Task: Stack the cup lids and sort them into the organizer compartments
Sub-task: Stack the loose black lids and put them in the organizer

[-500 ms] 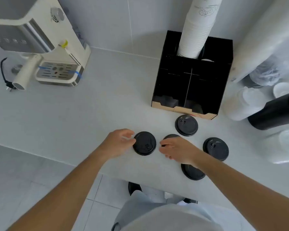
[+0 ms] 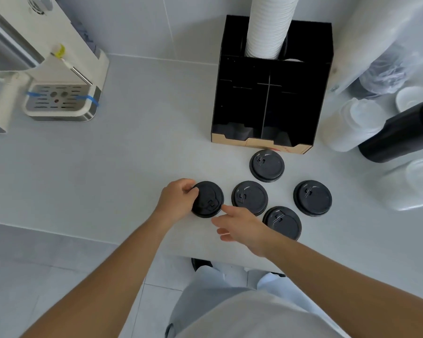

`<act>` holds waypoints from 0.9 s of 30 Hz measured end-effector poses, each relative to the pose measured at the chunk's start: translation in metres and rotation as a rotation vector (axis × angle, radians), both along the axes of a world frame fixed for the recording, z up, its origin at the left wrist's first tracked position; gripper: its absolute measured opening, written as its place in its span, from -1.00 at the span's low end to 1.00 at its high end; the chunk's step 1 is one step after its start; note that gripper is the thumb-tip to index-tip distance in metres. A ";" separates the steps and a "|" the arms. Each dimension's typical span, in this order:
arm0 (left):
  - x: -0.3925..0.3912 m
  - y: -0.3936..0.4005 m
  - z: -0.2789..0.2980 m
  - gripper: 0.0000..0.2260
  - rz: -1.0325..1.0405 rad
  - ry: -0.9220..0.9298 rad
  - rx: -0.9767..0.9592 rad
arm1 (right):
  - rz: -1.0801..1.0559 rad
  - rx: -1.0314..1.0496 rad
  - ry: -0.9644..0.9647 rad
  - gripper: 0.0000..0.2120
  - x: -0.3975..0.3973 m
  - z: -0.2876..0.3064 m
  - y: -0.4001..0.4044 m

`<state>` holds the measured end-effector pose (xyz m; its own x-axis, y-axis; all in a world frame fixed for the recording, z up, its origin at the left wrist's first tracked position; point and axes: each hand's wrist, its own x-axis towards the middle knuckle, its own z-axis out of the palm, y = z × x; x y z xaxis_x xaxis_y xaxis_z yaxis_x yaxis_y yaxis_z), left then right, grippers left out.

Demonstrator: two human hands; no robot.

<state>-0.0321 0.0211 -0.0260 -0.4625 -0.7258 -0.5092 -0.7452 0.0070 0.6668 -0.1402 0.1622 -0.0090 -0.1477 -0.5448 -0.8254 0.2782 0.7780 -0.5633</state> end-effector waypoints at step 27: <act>0.029 0.053 0.014 -0.71 0.435 0.256 0.376 | -0.153 -0.188 0.183 -0.66 -0.009 0.007 0.026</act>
